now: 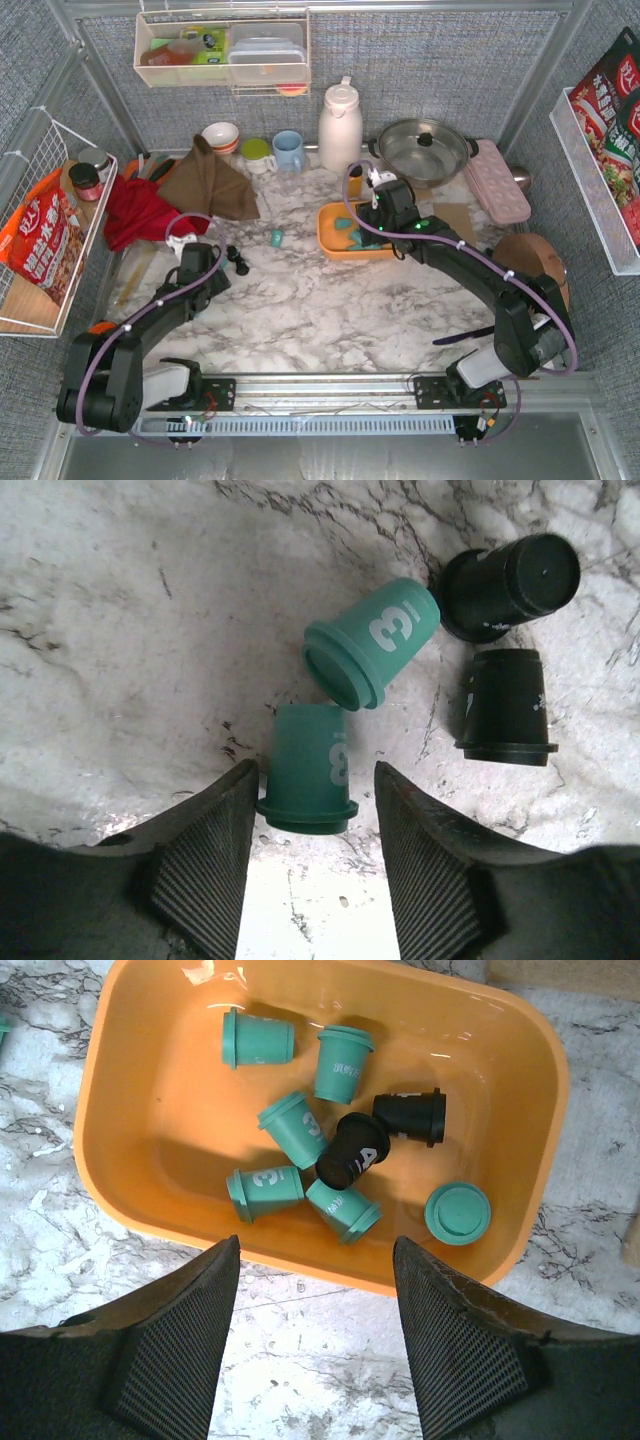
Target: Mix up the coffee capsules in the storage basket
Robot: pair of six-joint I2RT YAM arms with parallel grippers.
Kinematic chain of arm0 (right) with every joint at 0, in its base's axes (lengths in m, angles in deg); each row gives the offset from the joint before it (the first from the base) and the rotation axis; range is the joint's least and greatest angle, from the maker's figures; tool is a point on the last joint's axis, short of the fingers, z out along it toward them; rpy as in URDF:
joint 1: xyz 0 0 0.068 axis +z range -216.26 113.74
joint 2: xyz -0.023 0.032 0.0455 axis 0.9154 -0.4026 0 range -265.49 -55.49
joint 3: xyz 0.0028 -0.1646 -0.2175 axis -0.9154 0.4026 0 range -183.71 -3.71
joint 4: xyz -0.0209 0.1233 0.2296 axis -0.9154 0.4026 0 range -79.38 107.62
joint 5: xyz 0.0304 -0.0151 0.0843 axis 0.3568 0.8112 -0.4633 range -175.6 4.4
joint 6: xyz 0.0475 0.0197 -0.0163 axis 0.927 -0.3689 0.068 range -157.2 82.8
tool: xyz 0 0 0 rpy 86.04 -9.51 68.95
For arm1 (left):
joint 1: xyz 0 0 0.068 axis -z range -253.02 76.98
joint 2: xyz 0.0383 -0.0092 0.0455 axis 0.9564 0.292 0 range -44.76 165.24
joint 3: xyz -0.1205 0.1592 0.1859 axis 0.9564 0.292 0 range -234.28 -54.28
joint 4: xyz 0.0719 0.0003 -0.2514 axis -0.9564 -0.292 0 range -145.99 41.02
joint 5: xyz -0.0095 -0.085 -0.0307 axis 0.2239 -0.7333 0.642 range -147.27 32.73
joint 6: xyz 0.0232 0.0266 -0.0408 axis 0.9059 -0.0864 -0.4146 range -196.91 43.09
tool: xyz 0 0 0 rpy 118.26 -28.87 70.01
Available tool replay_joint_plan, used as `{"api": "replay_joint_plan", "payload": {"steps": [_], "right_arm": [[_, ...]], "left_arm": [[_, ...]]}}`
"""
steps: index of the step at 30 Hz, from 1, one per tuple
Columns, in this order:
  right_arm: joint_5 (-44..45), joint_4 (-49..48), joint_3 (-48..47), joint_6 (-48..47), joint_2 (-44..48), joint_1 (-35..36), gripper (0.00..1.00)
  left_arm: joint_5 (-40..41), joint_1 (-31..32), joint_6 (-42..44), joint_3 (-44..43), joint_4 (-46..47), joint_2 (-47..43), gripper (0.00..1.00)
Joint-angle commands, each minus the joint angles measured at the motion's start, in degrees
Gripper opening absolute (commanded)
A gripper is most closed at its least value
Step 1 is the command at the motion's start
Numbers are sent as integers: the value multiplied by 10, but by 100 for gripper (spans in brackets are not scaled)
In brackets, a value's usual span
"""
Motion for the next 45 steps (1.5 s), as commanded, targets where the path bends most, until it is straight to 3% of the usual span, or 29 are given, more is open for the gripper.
{"api": "replay_joint_plan", "payload": {"steps": [1, 17, 25, 32, 38, 45], "right_arm": [[-3, -6, -4, -4, -4, -1, 67], [-6, -4, -7, -4, -13, -2, 67], [-21, 4, -10, 2, 4, -1, 67], [-54, 21, -18, 16, 26, -1, 67], [-107, 36, -31, 41, 41, 0, 67], [-204, 32, -34, 86, 67, 2, 67]], "left_arm": [[-32, 1, 12, -13, 0, 31, 58], [-20, 2, 3, -36, -36, 48, 45], [-38, 16, 5, -47, -95, -72, 43], [-87, 51, 13, -59, -85, -175, 40], [-117, 134, 69, -73, 32, -178, 39], [-164, 238, 189, -40, 320, -112, 39]]}}
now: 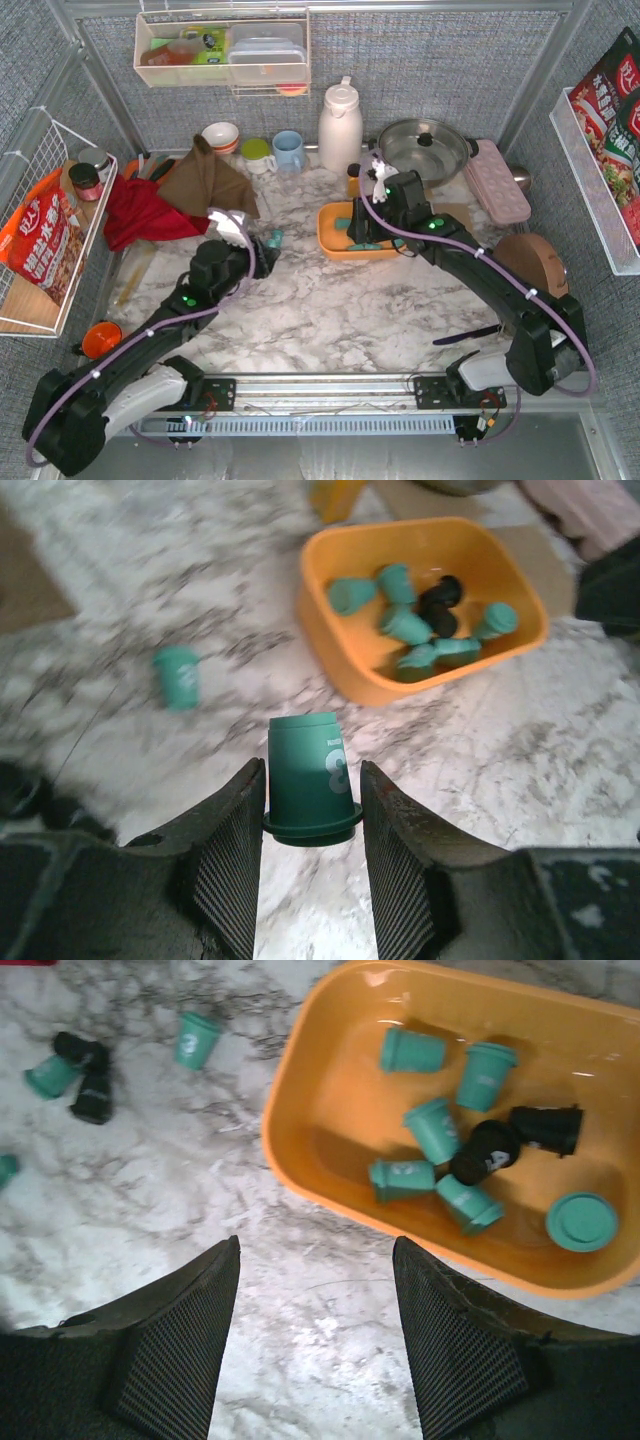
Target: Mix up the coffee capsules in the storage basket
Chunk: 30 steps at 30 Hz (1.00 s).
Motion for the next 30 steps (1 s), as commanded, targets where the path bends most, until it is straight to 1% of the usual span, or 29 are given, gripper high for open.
{"api": "replay_joint_plan", "payload": {"steps": [1, 3, 5, 8, 12, 17, 30], "right_arm": [[-82, -6, -5, 42, 18, 2, 67], [-97, -13, -5, 57, 29, 4, 67], [-108, -22, -3, 72, 42, 5, 67], [-125, -37, 0, 91, 56, 8, 67], [-143, -46, 2, 106, 71, 12, 67], [-159, -63, 10, 123, 80, 16, 65], [-199, -91, 20, 149, 68, 22, 51]], "left_arm": [[-54, 46, 105, 16, 249, 52, 39], [-77, 74, 153, 21, 327, 84, 39], [-95, 99, 198, 18, 385, 119, 39], [-118, 126, 244, -2, 426, 168, 39], [-132, 145, 266, -26, 448, 216, 38], [-134, 158, 275, -38, 464, 239, 39], [-128, 175, 277, -51, 486, 258, 38]]}}
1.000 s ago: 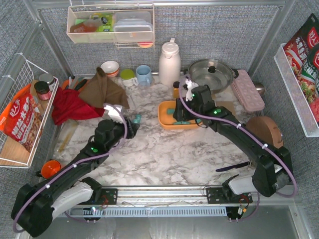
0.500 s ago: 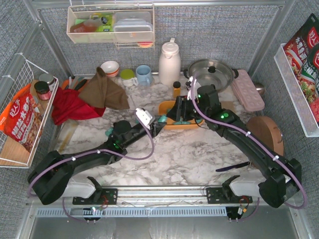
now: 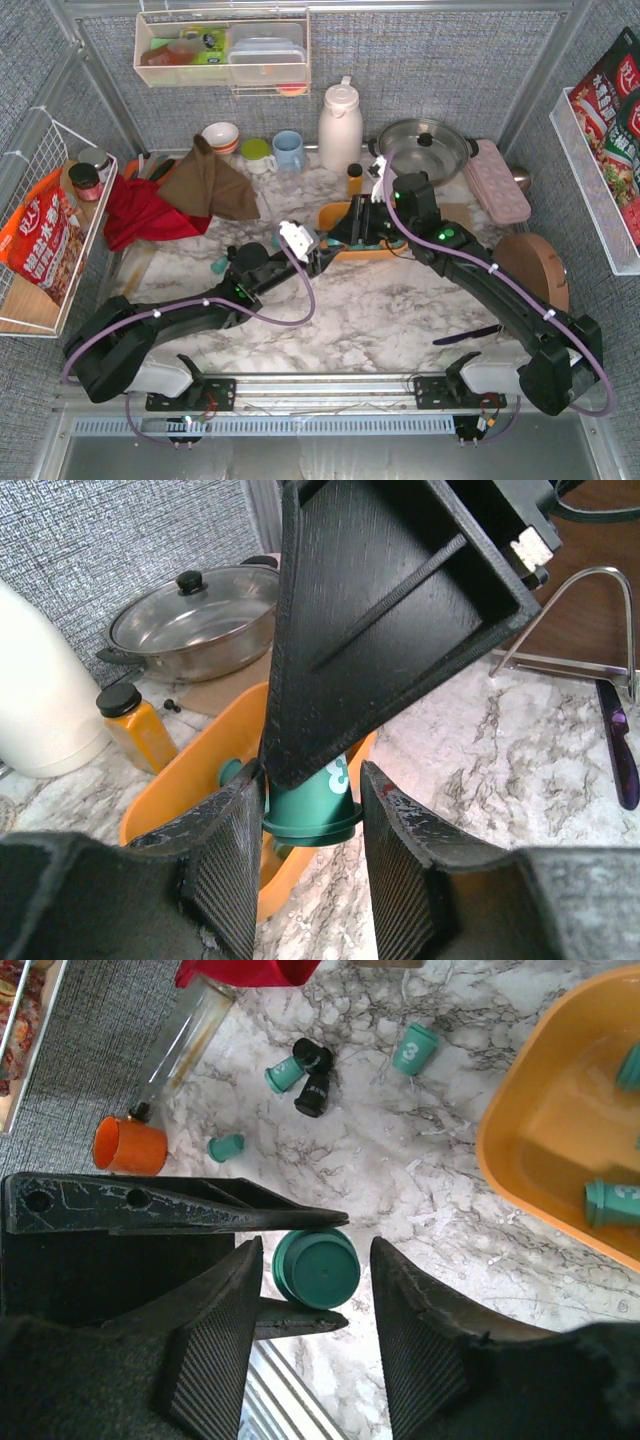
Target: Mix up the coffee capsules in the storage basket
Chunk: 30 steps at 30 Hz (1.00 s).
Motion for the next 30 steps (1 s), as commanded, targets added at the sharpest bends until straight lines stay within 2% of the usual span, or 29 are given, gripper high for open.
{"api": "replay_joint_plan", "payload": {"steps": [1, 6, 9, 12, 13, 14, 18, 22, 25, 30], "right_arm": [[-15, -24, 4, 11, 0, 2, 49], [-6, -17, 7, 13, 0, 2, 40], [-1, -15, 7, 14, -1, 2, 35], [12, -13, 7, 14, -1, 2, 30], [17, -13, 7, 13, 0, 1, 28], [22, -13, 8, 13, 0, 1, 25], [61, -12, 8, 0, -3, 1, 21], [181, 6, 1, -56, -23, 0, 21], [288, 4, -2, -106, -57, -2, 24], [374, -27, -13, -164, -136, -10, 35]], "left_arm": [[2, 2, 3, -11, 29, 7, 39], [4, 3, 4, -19, 28, 16, 39], [10, 3, 6, -23, 22, 20, 47], [20, 4, 7, -23, 16, 20, 67], [24, 5, 7, -21, 14, 18, 90], [28, 4, 7, -18, 13, 15, 98], [61, 4, 1, 13, 9, -15, 99], [133, 4, -32, 55, -37, -73, 99], [230, 4, -100, 64, -148, -134, 99], [407, 3, -258, 49, -397, -201, 99]]}}
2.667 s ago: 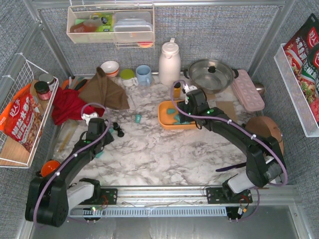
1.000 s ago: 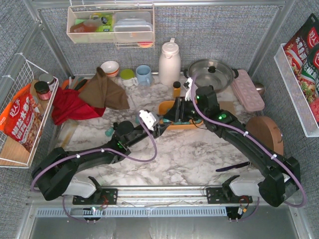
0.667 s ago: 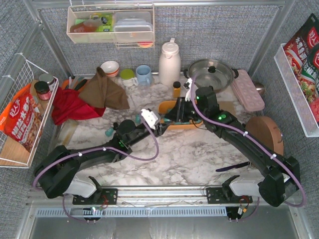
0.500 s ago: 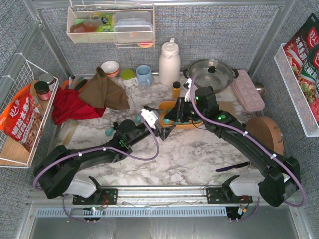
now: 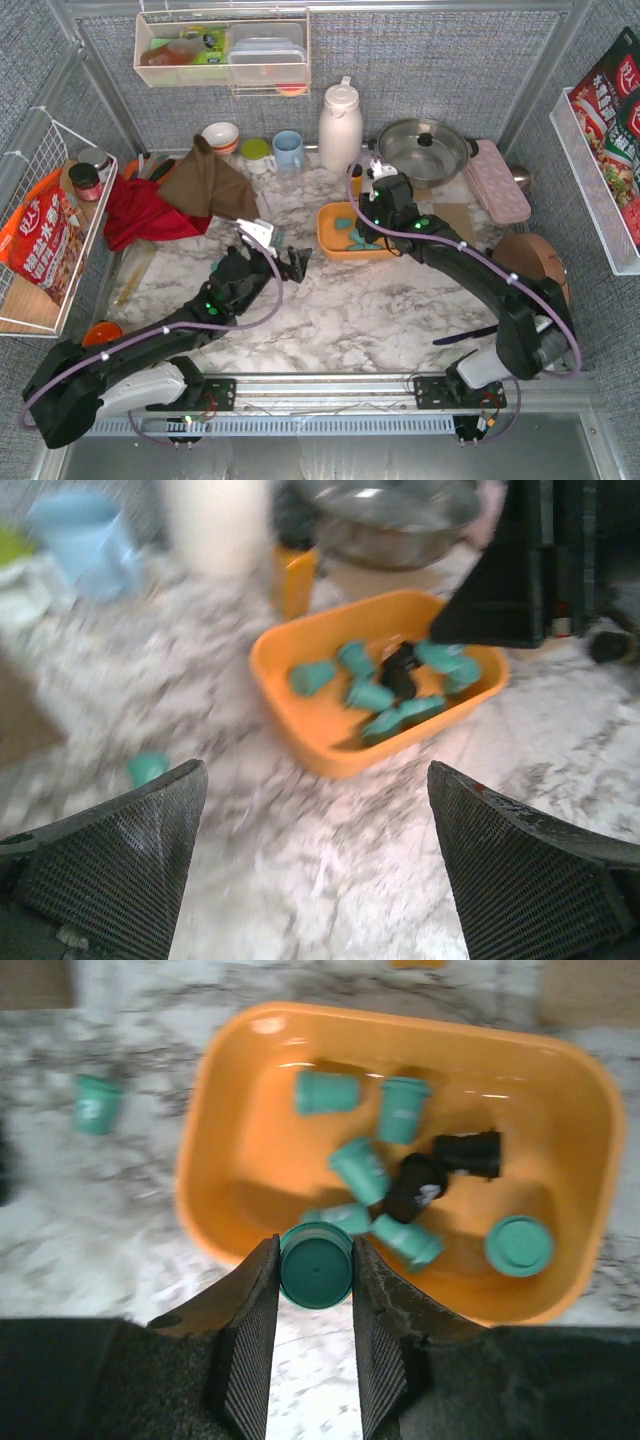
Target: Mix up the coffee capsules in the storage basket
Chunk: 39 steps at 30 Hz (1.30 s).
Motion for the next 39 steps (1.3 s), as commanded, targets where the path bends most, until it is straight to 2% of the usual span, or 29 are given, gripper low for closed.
{"api": "replay_joint_plan", "payload": {"steps": [1, 6, 10, 15, 21, 27, 33, 39], "right_arm": [[114, -31, -17, -65, -59, -7, 37], [130, -28, -44, -72, -121, -9, 56], [140, -24, -42, -77, -128, -8, 67], [134, -34, -4, -72, -82, -8, 69], [121, -47, 49, -75, -36, -8, 69], [106, -34, 46, -86, -34, -8, 69], [89, -32, 45, -87, -31, -8, 69], [90, -27, 43, -94, -27, -8, 69]], "left_arm": [[193, 0, -168, -3, -248, -47, 99], [312, -1, -352, 5, -454, -124, 99], [382, -5, -498, 3, -615, -189, 99], [415, -24, -653, 5, -799, -232, 99], [376, -79, -740, 30, -836, -242, 99], [357, -140, -732, 42, -818, -223, 99], [279, -241, -572, 55, -691, -146, 99], [227, -288, -464, 32, -622, -71, 99]]}}
